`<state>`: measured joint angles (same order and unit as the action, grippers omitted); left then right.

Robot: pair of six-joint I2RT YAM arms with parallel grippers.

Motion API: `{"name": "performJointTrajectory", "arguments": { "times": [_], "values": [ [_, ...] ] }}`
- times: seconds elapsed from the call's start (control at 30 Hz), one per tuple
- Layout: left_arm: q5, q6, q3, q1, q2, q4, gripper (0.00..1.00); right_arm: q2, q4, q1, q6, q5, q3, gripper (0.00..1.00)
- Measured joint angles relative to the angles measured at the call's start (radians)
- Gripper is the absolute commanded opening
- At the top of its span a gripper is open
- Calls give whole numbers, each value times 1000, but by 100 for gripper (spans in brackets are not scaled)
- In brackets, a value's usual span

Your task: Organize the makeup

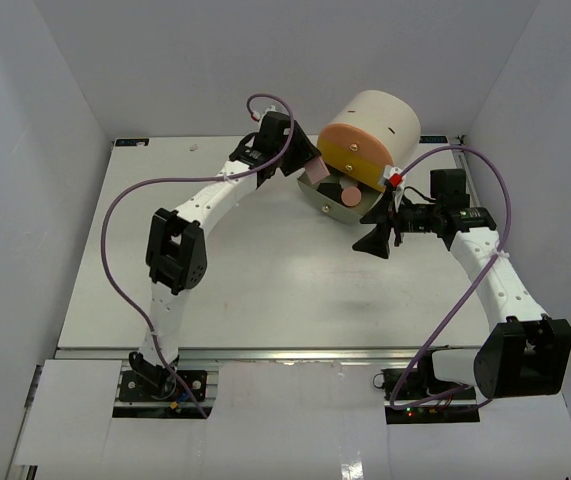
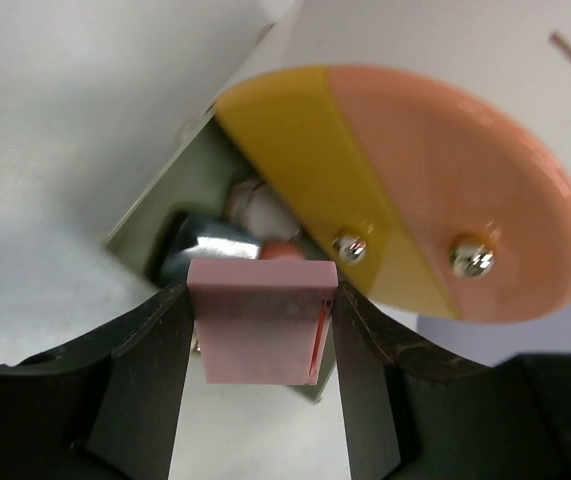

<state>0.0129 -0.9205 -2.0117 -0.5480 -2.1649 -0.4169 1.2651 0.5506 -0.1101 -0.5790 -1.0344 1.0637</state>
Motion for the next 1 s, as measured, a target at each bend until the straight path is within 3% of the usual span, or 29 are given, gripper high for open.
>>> {"name": "performJointTrajectory", "arguments": {
  "times": [0.13, 0.23, 0.7, 0.8, 1.0],
  "values": [
    [-30, 15, -164, 0, -141, 22, 60, -1, 0, 14, 0, 0, 0, 90],
    [-47, 25, -196, 0, -196, 44, 98, -1, 0, 23, 0, -1, -1, 90],
    [-103, 117, -200, 2, -208, 125, 98, 0, -1, 34, 0, 0, -15, 90],
    [-86, 196, -121, 3, -122, 142, 98, 0, -1, 38, 0, 0, -15, 90],
    [-46, 302, 222, 63, 219, 174, 98, 0, -2, 43, 0, 0, -15, 90]
  ]
}}
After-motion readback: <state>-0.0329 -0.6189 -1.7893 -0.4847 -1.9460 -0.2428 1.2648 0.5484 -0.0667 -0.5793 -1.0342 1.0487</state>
